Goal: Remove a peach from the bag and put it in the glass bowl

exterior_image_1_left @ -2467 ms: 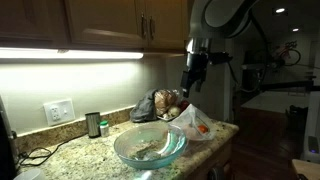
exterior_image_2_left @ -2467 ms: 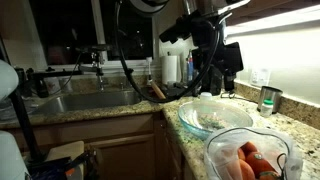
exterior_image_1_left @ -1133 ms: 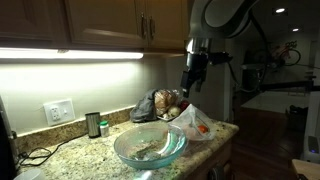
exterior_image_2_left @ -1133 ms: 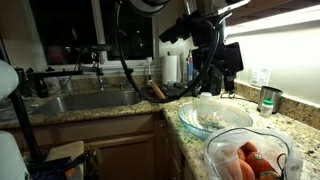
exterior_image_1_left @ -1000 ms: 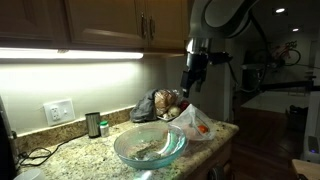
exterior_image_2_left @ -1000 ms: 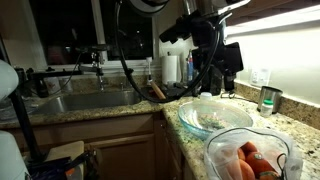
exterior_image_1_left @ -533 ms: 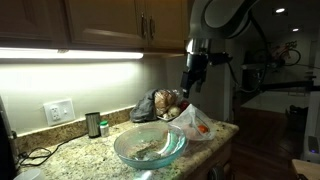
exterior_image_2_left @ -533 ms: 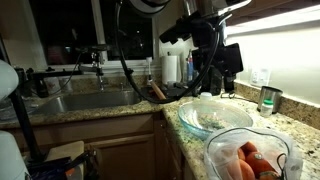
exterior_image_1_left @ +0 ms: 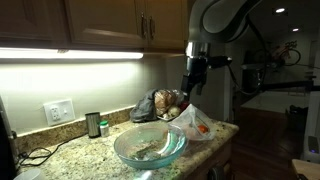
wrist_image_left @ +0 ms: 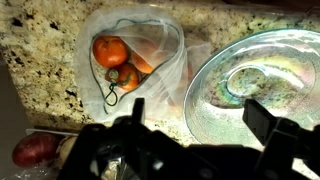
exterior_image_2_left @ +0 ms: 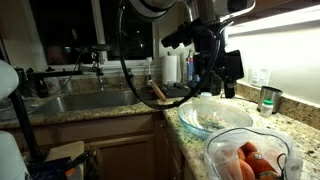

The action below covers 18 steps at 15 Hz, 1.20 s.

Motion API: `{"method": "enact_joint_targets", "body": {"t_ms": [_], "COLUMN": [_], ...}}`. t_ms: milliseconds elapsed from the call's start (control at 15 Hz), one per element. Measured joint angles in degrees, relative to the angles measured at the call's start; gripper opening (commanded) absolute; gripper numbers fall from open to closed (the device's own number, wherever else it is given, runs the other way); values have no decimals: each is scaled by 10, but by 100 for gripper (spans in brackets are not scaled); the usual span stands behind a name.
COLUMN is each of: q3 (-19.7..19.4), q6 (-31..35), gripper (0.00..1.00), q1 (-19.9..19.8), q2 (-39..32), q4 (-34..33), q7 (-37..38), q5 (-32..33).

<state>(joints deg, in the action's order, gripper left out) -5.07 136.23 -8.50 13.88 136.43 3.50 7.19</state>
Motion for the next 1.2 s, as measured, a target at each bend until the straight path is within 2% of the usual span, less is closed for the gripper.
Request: {"method": "enact_joint_targets", "body": {"t_ms": [1200], "q3": [-13], "q6": [10], "gripper": [100], "q1": [-28], "q2": [-31], "q4": [-1], "q7": [24], "q5": [29]}}
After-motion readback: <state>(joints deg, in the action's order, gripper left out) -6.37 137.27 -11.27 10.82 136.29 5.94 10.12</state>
